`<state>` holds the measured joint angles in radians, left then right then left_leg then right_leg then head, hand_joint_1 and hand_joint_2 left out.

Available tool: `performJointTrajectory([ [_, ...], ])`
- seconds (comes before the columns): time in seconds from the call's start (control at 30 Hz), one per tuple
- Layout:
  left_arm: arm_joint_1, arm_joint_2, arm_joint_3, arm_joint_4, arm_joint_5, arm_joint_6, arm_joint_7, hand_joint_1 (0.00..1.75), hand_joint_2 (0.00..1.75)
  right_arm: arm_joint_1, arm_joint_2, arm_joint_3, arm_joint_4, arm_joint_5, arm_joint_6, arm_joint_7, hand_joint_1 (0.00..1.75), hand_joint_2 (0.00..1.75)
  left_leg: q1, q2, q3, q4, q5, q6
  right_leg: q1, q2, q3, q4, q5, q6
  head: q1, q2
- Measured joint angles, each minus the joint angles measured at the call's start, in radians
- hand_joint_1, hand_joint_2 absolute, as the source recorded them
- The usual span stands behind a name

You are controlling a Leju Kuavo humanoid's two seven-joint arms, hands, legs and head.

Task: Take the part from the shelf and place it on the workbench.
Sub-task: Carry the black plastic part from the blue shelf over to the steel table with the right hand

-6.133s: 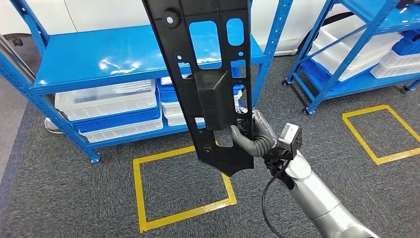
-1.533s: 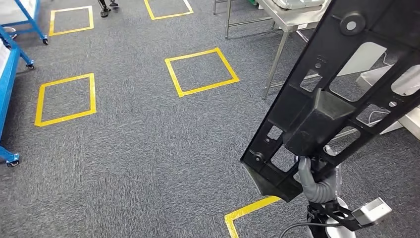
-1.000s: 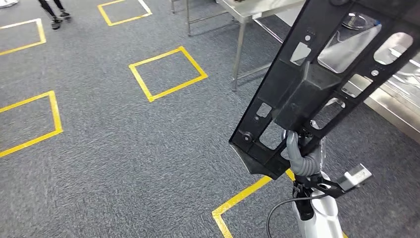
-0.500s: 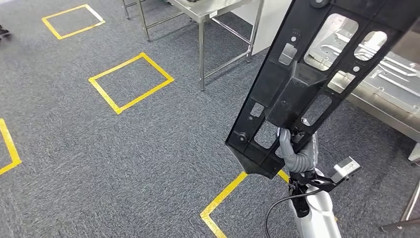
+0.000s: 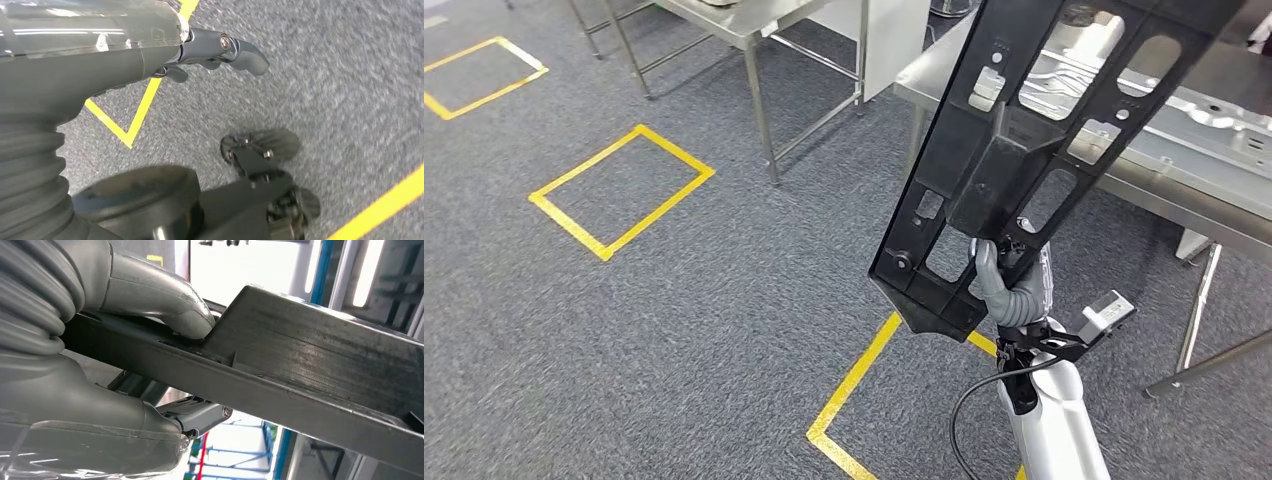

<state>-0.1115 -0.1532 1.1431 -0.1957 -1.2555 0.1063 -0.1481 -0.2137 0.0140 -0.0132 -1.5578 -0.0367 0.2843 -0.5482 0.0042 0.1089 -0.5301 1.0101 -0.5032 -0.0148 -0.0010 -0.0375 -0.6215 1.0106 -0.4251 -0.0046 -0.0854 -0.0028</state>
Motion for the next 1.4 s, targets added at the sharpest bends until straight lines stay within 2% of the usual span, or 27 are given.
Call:
performJointTrajectory([
  [0.03,0.0,0.0,0.0,0.0,0.0,0.001,0.0,0.0,1.75,-0.006,-0.002,0.002,0.004,0.0,0.001,0.0,1.75,1.75,0.002,-0.02,-0.008,0.026,-0.018,-0.003,-0.003,0.011,0.003,-0.005,0.002,-0.006,0.0,0.0],
  [0.1,0.002,0.0,0.0,0.0,0.001,0.002,0.002,0.0,1.75,-0.018,-0.007,0.01,0.012,0.0,0.003,-0.001,1.75,1.75,0.006,-0.074,-0.06,0.142,-0.077,-0.006,-0.005,0.036,0.007,-0.009,0.004,-0.015,0.0,0.0],
  [0.17,0.008,0.0,0.0,0.0,0.001,0.004,0.006,0.0,1.75,-0.026,-0.01,0.016,0.021,0.0,0.006,0.0,1.75,1.75,0.007,-0.096,-0.127,0.269,-0.12,-0.007,-0.003,0.065,0.008,-0.008,0.003,-0.018,0.0,0.0],
  [0.2,0.01,0.0,0.0,0.0,0.002,0.005,0.007,0.0,1.75,-0.027,-0.011,0.018,0.026,0.0,0.006,0.0,1.75,1.75,0.006,-0.099,-0.144,0.29,-0.114,-0.006,-0.001,0.08,0.008,-0.006,0.003,-0.018,0.0,0.0],
  [0.23,0.012,0.0,0.0,0.0,0.002,0.006,0.008,0.0,1.75,-0.028,-0.011,0.019,0.031,0.0,0.006,0.0,1.75,1.75,0.006,-0.101,-0.142,0.269,-0.087,-0.004,-0.001,0.095,0.009,-0.005,0.002,-0.018,0.0,0.0],
  [0.27,0.012,0.0,0.0,0.0,0.002,0.007,0.008,0.0,1.75,-0.029,-0.011,0.019,0.035,-0.001,0.006,0.0,1.75,1.75,0.006,-0.108,-0.122,0.211,-0.046,0.0,0.0,0.11,0.01,-0.003,0.002,-0.017,0.0,0.0],
  [0.33,0.013,0.002,0.001,0.0,0.004,0.008,0.008,0.0,1.75,-0.033,-0.011,0.02,0.042,-0.002,0.008,-0.001,1.75,1.75,0.008,-0.156,-0.069,0.072,0.023,0.009,-0.001,0.136,0.007,0.002,0.0,-0.012,0.0,0.0],
  [0.4,0.014,0.004,0.001,0.0,0.005,0.008,0.007,0.0,1.75,-0.036,-0.012,0.024,0.047,-0.004,0.01,-0.003,1.75,1.75,0.006,-0.19,-0.045,0.007,0.04,0.015,-0.007,0.159,-0.001,0.005,0.001,-0.001,0.0,0.0],
  [0.47,0.013,0.005,0.002,0.0,0.006,0.009,0.006,0.0,1.75,-0.035,-0.013,0.027,0.051,-0.004,0.011,-0.004,1.75,1.75,0.004,-0.174,-0.04,-0.002,0.042,0.021,-0.012,0.181,-0.007,0.002,0.006,0.014,0.0,0.0],
  [0.5,0.012,0.005,0.002,0.0,0.006,0.009,0.006,0.0,1.75,-0.035,-0.013,0.027,0.052,-0.004,0.01,-0.005,1.75,1.75,0.005,-0.162,-0.036,-0.008,0.045,0.026,-0.011,0.172,-0.009,0.006,0.003,0.019,0.0,0.0],
  [0.53,0.011,0.005,0.002,0.0,0.005,0.009,0.005,0.0,1.75,-0.036,-0.013,0.027,0.053,-0.004,0.01,-0.006,1.75,1.75,0.007,-0.148,-0.032,-0.015,0.048,0.032,-0.009,0.148,-0.019,0.025,-0.008,0.023,0.0,0.0],
  [0.6,0.01,0.005,0.002,0.0,0.005,0.009,0.004,0.0,1.75,-0.039,-0.01,0.028,0.053,-0.004,0.01,-0.008,1.75,1.75,0.007,-0.12,-0.025,-0.023,0.05,0.04,-0.007,0.081,-0.067,0.122,-0.06,0.029,0.0,0.0],
  [0.67,0.011,0.005,0.002,0.0,0.005,0.009,0.004,0.0,1.75,-0.039,-0.005,0.029,0.055,-0.004,0.01,-0.009,1.75,1.75,0.004,-0.091,-0.025,-0.023,0.047,0.042,-0.012,0.052,-0.133,0.249,-0.112,0.036,0.0,0.0],
  [0.7,0.012,0.005,0.002,0.0,0.005,0.009,0.005,0.0,1.75,-0.038,-0.004,0.029,0.056,-0.004,0.01,-0.009,1.75,1.75,0.004,-0.077,-0.024,-0.023,0.045,0.042,-0.016,0.048,-0.149,0.279,-0.116,0.04,0.0,0.0],
  [0.73,0.012,0.005,0.002,0.0,0.006,0.009,0.006,0.0,1.75,-0.037,-0.004,0.029,0.056,-0.003,0.01,-0.009,1.75,1.75,0.004,-0.063,-0.023,-0.023,0.043,0.04,-0.019,0.044,-0.145,0.271,-0.103,0.042,0.0,0.0],
  [0.8,0.012,0.004,0.003,0.0,0.008,0.009,0.006,0.0,1.75,-0.04,-0.004,0.03,0.057,-0.001,0.01,-0.008,1.75,1.75,0.004,-0.04,-0.018,-0.021,0.037,0.033,-0.022,0.016,-0.079,0.15,-0.042,0.044,0.0,0.0],
  [0.87,0.012,0.004,0.003,0.0,0.01,0.009,0.007,0.0,1.75,-0.046,-0.004,0.033,0.057,0.001,0.01,-0.007,1.75,1.75,-0.001,-0.02,-0.011,-0.017,0.026,0.022,-0.016,-0.024,-0.014,0.033,-0.003,0.037,0.0,0.0],
  [0.9,0.011,0.004,0.003,0.0,0.011,0.009,0.007,0.0,1.75,-0.048,-0.004,0.035,0.057,0.002,0.01,-0.006,1.75,1.75,-0.004,-0.011,-0.008,-0.015,0.022,0.016,-0.012,-0.033,-0.001,0.008,0.001,0.031,0.0,0.0],
  [0.97,0.009,0.004,0.004,0.0,0.012,0.009,0.007,0.0,1.75,-0.051,-0.004,0.038,0.057,0.003,0.01,-0.004,1.75,1.75,-0.004,0.007,-0.001,-0.015,0.015,0.004,-0.007,-0.014,-0.002,0.004,-0.002,0.018,0.0,0.0],
  [1.0,0.008,0.004,0.004,0.0,0.013,0.009,0.007,0.0,1.75,-0.052,-0.005,0.038,0.057,0.003,0.01,-0.003,1.75,1.75,-0.001,0.004,0.001,-0.011,0.009,-0.002,-0.007,-0.003,-0.001,0.002,-0.002,0.011,0.0,0.0],
  [1.07,0.006,0.004,0.006,0.0,0.014,0.009,0.007,0.0,1.75,-0.058,-0.008,0.041,0.057,0.003,0.01,-0.002,1.75,1.75,0.005,-0.038,-0.019,0.044,-0.028,-0.009,-0.011,0.019,0.004,-0.002,-0.001,-0.002,0.0,0.0],
  [1.13,0.009,0.004,0.007,0.0,0.016,0.008,0.007,0.0,1.75,-0.063,-0.011,0.045,0.058,0.003,0.01,-0.002,1.75,1.75,0.008,-0.087,-0.085,0.179,-0.092,-0.01,-0.01,0.043,0.006,-0.002,-0.001,-0.011,0.0,0.0],
  [1.2,0.013,0.004,0.009,0.0,0.017,0.008,0.007,0.0,1.75,-0.064,-0.011,0.05,0.061,0.003,0.01,-0.002,1.75,1.75,0.008,-0.098,-0.147,0.289,-0.12,-0.009,-0.006,0.073,0.007,0.0,-0.003,-0.014,0.0,0.0],
  [1.23,0.014,0.004,0.009,0.0,0.018,0.007,0.007,0.0,1.75,-0.064,-0.011,0.051,0.063,0.003,0.011,-0.002,1.75,1.75,0.008,-0.1,-0.156,0.291,-0.104,-0.006,-0.005,0.088,0.008,0.001,-0.003,-0.014,0.0,0.0],
  [1.3,0.015,0.004,0.009,0.0,0.019,0.007,0.006,0.0,1.75,-0.064,-0.011,0.053,0.064,0.003,0.011,-0.002,1.75,1.75,0.008,-0.117,-0.12,0.184,-0.023,0.002,-0.004,0.119,0.01,0.006,-0.006,-0.013,0.0,0.0],
  [1.37,0.015,0.004,0.01,0.0,0.019,0.007,0.004,0.0,1.75,-0.064,-0.013,0.056,0.064,0.004,0.011,-0.001,1.75,1.75,0.009,-0.166,-0.071,0.058,0.034,0.011,-0.005,0.144,0.008,0.01,-0.008,-0.006,0.0,0.0],
  [1.4,0.015,0.004,0.01,0.0,0.02,0.007,0.002,0.0,1.75,-0.064,-0.014,0.058,0.063,0.004,0.011,0.0,1.75,1.75,0.008,-0.185,-0.058,0.025,0.043,0.014,-0.008,0.155,0.004,0.011,-0.008,-0.001,0.0,0.0],
])
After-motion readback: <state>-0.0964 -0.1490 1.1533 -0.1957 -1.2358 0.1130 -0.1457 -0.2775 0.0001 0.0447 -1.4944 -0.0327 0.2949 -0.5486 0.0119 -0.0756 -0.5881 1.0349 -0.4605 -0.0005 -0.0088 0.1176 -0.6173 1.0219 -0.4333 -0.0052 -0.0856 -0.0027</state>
